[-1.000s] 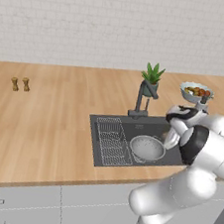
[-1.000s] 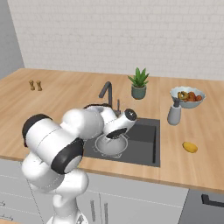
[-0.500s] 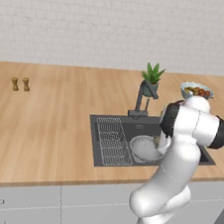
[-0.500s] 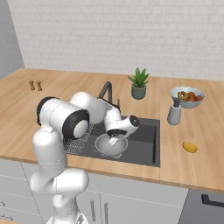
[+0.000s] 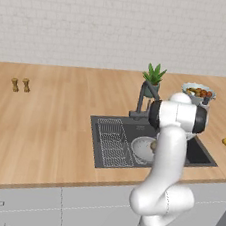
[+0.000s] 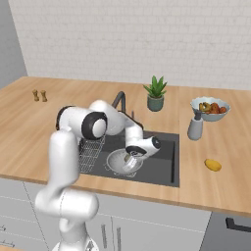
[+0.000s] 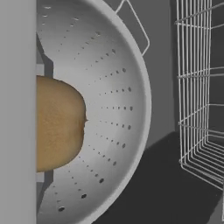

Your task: Put the colander in the sink, put the mango, kiwi in the colander, and turn on the sink faucet and pour water over the colander.

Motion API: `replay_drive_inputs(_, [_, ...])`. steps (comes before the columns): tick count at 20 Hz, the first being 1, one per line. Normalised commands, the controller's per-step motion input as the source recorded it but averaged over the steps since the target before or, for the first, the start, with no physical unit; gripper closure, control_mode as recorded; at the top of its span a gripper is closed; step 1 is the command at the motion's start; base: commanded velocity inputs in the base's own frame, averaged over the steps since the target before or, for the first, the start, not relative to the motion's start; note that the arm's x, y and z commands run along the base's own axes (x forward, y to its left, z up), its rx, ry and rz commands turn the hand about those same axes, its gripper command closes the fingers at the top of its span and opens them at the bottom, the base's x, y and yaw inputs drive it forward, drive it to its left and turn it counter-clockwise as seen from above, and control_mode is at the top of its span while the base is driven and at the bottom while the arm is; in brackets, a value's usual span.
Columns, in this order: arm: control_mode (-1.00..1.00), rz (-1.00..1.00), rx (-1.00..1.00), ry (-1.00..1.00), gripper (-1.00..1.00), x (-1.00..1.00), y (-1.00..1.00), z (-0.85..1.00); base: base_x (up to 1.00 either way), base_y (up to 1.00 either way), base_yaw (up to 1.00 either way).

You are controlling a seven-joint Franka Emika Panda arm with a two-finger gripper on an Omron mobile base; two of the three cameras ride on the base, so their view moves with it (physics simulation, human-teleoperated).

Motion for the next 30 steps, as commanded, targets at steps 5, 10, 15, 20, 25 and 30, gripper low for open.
replay_drive_inputs(5, [-1.00, 0.10, 0.02, 0.00, 1.00, 0.53, 0.00, -0.34, 0.00, 0.00, 0.00])
replay_drive_inputs(10, [-1.00, 0.08, 0.02, 0.00, 1.00, 0.34, -0.02, -0.44, 0.00, 0.00, 0.00])
replay_drive_inputs(15, [-1.00, 0.04, 0.00, -0.11, -1.00, 0.04, 0.00, -0.21, 0.00, 0.00, 0.00])
replay_drive_inputs(20, [-1.00, 0.01, 0.01, -0.37, -1.00, -0.31, 0.00, 0.00, 0.00, 0.00, 0.00])
replay_drive_inputs(25, [-1.00, 0.00, 0.01, -0.35, -1.00, -0.23, 0.00, 0.25, 0.00, 0.00, 0.00])
replay_drive_inputs(30, [-1.00, 0.00, 0.00, -0.25, -1.00, -0.01, 0.02, 0.64, 0.00, 0.00, 0.00])
